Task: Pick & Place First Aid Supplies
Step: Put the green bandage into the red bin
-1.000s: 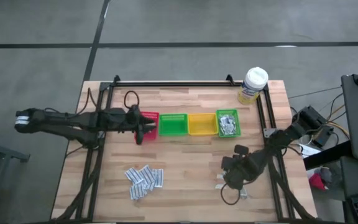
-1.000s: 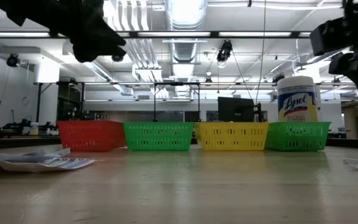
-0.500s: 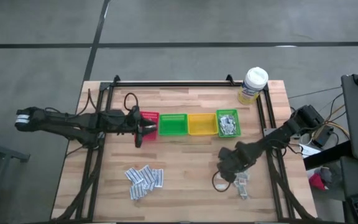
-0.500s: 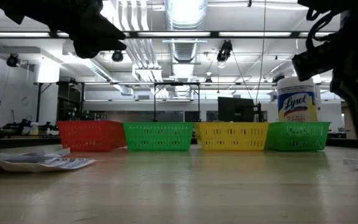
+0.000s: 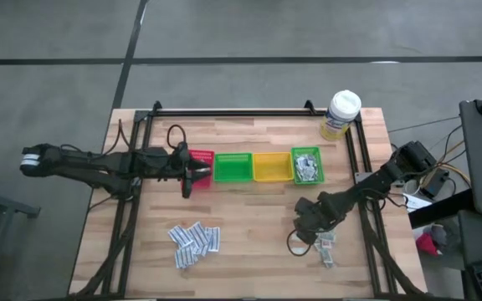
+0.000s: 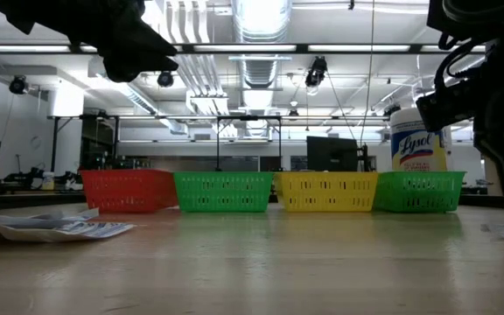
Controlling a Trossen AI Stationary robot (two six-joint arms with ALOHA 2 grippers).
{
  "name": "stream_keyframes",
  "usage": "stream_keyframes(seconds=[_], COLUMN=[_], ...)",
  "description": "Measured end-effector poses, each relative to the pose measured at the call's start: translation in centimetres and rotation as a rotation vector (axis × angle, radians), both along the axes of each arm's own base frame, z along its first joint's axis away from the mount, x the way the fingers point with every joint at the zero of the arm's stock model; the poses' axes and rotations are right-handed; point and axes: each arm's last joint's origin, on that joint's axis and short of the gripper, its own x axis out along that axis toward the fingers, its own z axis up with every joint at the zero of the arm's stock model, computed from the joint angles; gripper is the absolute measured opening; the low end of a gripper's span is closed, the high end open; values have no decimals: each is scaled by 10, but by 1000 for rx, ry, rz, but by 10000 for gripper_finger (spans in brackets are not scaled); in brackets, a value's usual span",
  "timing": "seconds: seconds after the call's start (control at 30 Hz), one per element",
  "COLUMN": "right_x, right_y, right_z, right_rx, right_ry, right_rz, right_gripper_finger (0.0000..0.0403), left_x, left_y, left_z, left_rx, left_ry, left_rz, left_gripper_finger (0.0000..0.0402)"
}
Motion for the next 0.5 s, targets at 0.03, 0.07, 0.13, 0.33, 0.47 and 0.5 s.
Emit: stream_keyframes(seconds=[0.03,0.07,0.13,0.33,0.47,0.5], right_x=[0,0,0,-3,-4,-4], right_y=[0,0,0,-3,-4,-4], right_z=[0,0,0,0,1,1], right_rx=[1,0,0,-50,-81,-80], right_ry=[-2,-2,-2,9,22,20], right_rz=[0,-1,-2,-28,-50,-50], right_gripper_finger=[98,96,94,93,88,87], left_x=[0,0,0,0,0,0], left_y=[0,0,0,0,0,0], left_z=[0,0,0,0,0,0], left_rx=[0,0,-1,-1,-2,-2], left_ry=[0,0,0,-1,-1,-1], left_rz=[0,0,1,1,1,1], left_gripper_finger=[136,136,136,136,136,136])
